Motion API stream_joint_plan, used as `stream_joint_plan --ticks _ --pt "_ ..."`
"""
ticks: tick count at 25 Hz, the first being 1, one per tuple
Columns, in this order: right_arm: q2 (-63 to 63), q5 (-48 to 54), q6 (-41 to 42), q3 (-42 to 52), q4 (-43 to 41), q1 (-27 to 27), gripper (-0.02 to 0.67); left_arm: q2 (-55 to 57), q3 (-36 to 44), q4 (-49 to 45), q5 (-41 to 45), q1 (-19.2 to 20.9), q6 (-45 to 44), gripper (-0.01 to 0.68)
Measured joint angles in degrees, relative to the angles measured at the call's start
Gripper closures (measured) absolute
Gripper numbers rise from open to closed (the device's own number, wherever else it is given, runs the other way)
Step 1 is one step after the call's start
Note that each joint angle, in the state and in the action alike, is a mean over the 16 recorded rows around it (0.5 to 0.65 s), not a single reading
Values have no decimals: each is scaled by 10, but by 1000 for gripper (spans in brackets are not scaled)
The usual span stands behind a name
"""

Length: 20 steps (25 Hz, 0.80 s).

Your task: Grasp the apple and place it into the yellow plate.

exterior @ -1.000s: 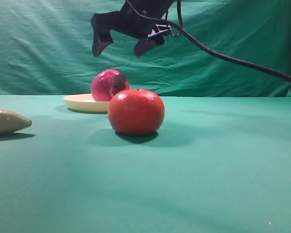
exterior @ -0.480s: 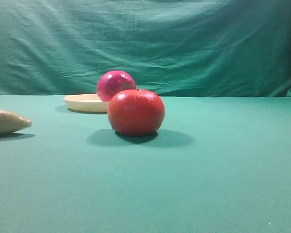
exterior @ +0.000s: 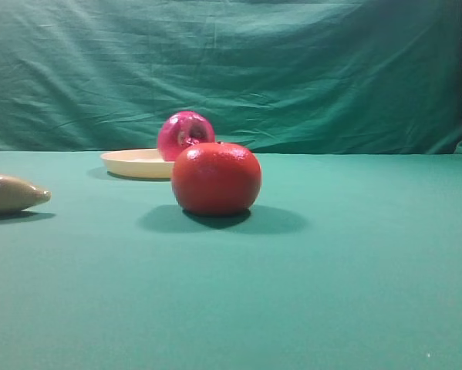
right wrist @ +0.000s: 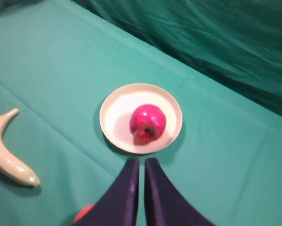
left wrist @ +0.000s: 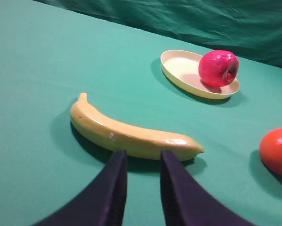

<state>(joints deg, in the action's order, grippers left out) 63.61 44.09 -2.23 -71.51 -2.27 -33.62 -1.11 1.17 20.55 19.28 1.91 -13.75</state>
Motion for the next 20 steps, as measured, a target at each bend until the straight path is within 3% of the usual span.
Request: stream_joint_plan --ticks 9,20 --pt "-232 -26 -22 192 -3 0 649 0 0 0 0 0 0 516" --pt "-402 29 -36 264 -36 0 649 0 0 0 0 0 0 516"
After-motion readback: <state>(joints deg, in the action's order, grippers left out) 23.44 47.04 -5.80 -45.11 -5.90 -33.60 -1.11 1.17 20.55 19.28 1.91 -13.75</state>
